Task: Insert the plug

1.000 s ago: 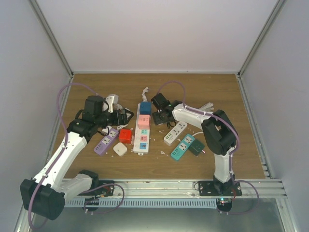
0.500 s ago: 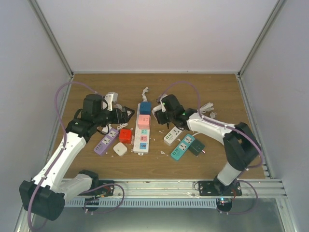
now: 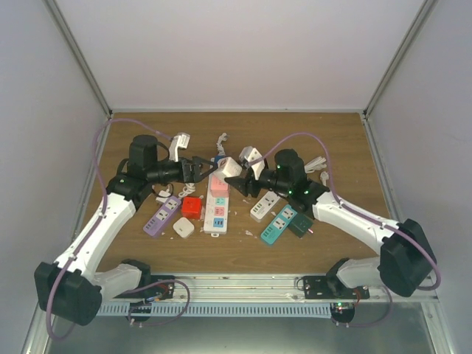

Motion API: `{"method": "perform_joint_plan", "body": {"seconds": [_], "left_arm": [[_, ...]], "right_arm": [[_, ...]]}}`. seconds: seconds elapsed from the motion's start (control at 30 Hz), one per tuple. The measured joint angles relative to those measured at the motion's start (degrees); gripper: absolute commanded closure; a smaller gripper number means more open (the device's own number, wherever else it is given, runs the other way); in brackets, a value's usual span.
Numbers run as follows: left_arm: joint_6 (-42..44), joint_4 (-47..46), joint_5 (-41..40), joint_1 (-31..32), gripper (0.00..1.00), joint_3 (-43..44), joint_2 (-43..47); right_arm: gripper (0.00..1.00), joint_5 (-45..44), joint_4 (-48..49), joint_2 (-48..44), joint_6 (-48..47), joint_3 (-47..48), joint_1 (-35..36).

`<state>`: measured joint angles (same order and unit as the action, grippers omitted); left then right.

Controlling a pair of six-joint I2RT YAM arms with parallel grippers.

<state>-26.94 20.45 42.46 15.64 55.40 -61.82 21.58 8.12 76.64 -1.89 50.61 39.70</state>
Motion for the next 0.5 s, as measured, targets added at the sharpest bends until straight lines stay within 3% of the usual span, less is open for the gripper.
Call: {"method": "perform_joint_plan", "body": {"seconds": [0.27,0.5], "left_arm": [[-4.0,-0.98,7.82,0.0,0.06,0.0,-6.25],[-5.09,-0.31,12.7,0.02,0.09,-0.02,-9.09]], "right_arm": [[0.47,11.39,4.76,-0.7,-3.96,-2.03,0.0],[0.46,14.82,6.25,2.27,-5.18,-1.95,0.46]]}}
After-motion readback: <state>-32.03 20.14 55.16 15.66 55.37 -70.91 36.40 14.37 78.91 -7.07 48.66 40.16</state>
